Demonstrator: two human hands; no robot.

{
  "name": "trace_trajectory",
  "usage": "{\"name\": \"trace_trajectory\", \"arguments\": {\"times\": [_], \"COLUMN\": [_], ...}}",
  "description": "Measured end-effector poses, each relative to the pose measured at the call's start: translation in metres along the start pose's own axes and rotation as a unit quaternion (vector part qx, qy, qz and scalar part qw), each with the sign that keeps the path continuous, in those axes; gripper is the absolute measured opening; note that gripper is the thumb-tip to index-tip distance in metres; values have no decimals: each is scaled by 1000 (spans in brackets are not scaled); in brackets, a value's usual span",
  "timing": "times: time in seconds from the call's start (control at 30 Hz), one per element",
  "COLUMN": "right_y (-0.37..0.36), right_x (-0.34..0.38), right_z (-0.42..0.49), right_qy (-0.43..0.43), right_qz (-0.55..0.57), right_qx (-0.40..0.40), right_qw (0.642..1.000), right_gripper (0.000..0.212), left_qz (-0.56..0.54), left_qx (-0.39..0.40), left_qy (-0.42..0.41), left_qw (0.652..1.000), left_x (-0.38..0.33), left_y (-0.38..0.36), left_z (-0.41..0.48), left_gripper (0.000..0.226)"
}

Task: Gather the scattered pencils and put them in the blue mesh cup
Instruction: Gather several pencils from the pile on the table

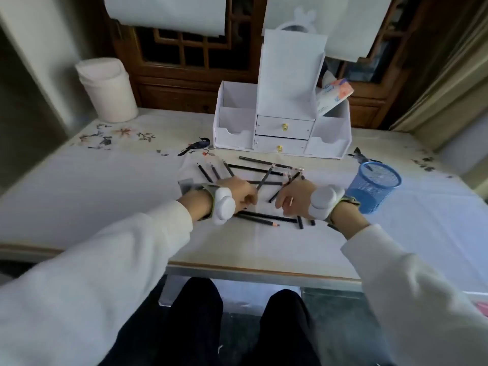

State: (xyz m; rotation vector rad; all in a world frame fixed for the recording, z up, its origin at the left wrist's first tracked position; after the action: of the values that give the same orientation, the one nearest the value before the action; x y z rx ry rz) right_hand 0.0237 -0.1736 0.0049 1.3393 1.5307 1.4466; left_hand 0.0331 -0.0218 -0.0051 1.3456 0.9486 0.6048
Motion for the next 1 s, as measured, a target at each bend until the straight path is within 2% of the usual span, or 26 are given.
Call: {"name": "trace_trajectory", "arguments": {"times": [0.17, 0.27, 0.53, 0.73, 0.9, 1.0], "right_y": [-24, -30, -40, -36, -17, -5], "right_x": [11, 15, 17, 21, 19, 15], "right_z": [-3, -3, 3, 6, 10, 10], "right_qy": [-3, -3, -13, 18, 48, 59], "right_qz": [-24, -15, -31, -28, -27, -26], "right_qx": [19, 5, 5, 6, -25, -43], "right_qw": [1000, 1000, 999, 999, 998, 997], "right_gripper": [24, 23, 20, 20, 18, 19], "left_qz": [30, 24, 36, 24, 122, 81], "left_qx": [38, 14, 29, 10, 2, 6], "left_qy": [4, 5, 6, 18, 6, 34], "left_qw": [999, 1000, 999, 999, 993, 996], "left_x": [2, 3, 1, 6, 10, 15], "left_y": [-19, -21, -22, -26, -26, -29], "left_z": [-14, -17, -20, -23, -17, -17], "left_gripper": [37, 38, 42, 32, 26, 32]}}
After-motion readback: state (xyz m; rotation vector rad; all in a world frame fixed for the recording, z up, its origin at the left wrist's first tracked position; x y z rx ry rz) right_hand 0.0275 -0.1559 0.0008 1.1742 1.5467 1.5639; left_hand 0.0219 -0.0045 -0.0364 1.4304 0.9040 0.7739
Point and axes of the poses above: each hand's wrist, its own z-axis towards the middle knuckle, its own y-axis out of the back of the hand, x = y × z, the point moved 4 cm from there along z, towards the middle knuckle, and after that the axes turned 5 degrees about -x, right-handed, at the moved point
